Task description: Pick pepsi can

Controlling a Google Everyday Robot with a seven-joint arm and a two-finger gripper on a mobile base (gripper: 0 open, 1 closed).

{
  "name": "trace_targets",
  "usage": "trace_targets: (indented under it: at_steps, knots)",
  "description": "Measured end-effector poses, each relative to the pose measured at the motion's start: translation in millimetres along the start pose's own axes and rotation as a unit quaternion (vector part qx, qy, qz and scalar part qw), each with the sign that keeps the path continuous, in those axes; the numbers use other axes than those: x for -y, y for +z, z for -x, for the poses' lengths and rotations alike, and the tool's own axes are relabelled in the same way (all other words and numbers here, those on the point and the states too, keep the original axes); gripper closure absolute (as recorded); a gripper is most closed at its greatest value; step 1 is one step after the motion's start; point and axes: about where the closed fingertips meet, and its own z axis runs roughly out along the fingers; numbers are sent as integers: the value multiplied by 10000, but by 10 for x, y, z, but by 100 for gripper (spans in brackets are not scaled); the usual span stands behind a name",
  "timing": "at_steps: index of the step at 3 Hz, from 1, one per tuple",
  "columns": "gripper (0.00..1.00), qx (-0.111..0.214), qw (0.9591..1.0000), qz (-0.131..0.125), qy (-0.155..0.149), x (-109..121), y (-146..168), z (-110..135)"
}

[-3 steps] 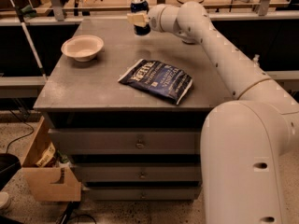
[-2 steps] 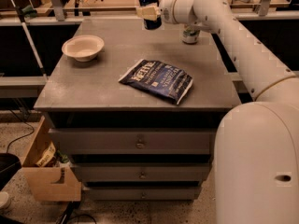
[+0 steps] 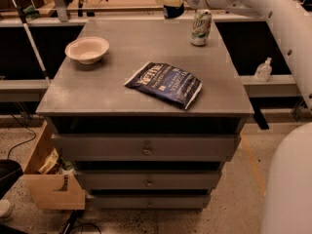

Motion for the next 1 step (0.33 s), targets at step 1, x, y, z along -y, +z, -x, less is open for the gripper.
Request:
trace_targets:
  at_steps: [1]
  knots:
    - [100,0,10000,2,1,-1,2,-1]
